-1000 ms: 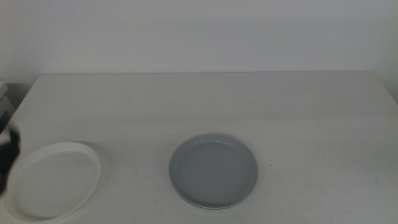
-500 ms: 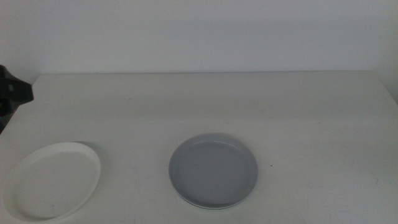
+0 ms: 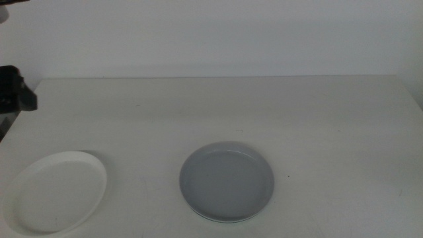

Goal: Stack the three bowls on top of each other.

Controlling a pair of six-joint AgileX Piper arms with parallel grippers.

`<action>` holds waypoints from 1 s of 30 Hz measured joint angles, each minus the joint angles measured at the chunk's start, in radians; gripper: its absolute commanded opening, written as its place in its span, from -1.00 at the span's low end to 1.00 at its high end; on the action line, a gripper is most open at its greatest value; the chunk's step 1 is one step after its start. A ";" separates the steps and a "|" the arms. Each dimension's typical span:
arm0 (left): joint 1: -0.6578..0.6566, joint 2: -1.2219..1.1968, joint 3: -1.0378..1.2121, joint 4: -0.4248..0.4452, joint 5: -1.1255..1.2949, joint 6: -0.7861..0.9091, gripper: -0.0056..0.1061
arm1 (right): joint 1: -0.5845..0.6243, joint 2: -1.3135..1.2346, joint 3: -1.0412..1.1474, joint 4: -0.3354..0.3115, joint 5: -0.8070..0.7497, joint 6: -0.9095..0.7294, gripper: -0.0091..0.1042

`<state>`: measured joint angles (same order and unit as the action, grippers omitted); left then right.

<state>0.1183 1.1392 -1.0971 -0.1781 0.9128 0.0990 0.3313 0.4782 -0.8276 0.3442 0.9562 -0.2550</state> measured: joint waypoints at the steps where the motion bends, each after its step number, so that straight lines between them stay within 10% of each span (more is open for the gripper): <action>1: 0.027 0.024 -0.014 -0.009 0.021 0.023 0.81 | 0.000 0.000 0.000 0.000 0.000 0.000 0.20; 13: 0.331 0.288 -0.036 -0.159 0.063 0.471 0.81 | 0.000 0.000 0.000 0.000 0.000 0.000 0.20; 30: 0.359 0.706 -0.039 -0.203 -0.025 0.537 0.80 | 0.000 0.000 0.000 0.000 0.000 0.000 0.20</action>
<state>0.4770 1.8453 -1.1366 -0.3811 0.8881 0.6356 0.3313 0.4782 -0.8276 0.3438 0.9562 -0.2550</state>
